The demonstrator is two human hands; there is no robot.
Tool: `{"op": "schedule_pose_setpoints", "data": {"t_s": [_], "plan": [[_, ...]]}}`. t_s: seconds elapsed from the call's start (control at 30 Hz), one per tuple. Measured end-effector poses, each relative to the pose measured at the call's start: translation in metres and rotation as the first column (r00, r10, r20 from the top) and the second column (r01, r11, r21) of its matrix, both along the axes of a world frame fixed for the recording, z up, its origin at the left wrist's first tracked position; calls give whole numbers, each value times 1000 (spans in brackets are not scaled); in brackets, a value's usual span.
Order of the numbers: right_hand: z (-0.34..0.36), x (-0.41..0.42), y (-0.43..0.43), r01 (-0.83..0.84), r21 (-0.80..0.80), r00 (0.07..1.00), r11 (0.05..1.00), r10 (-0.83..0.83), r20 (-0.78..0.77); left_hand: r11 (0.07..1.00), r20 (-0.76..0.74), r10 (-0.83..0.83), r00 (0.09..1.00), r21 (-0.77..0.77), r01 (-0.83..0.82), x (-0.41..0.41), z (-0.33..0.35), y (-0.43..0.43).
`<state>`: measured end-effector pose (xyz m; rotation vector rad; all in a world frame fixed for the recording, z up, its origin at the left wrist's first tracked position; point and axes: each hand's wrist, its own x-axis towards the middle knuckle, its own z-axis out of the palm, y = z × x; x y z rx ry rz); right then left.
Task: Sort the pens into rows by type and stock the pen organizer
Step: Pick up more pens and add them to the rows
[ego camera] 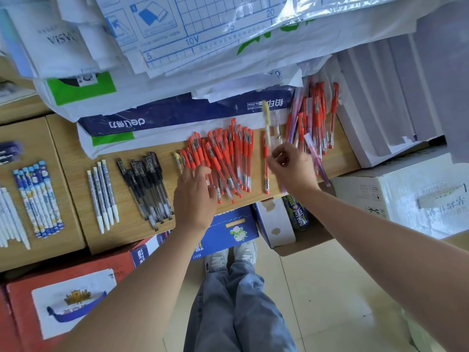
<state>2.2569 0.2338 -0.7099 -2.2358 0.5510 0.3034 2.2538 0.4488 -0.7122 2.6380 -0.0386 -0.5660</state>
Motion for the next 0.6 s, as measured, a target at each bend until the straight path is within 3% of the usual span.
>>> {"op": "schedule_pose_setpoints", "data": {"t_s": [0.1,0.23,0.43,0.6], "plan": [[6,2,42,-162,98,987,982,162,6,998,-28,61,998,9,-61,-1,3,20],[0,0,105,-282,172,948,944,301,-100,990,-49,139,989,28,-138,-6,4,48],[-21,-9,159,-325,125,926,937,342,-158,978,-55,208,977,-3,-208,-16,1,74],[-32,-5,166,-338,30,925,941,338,-176,987,-78,137,987,-79,-143,-15,-10,81]]}}
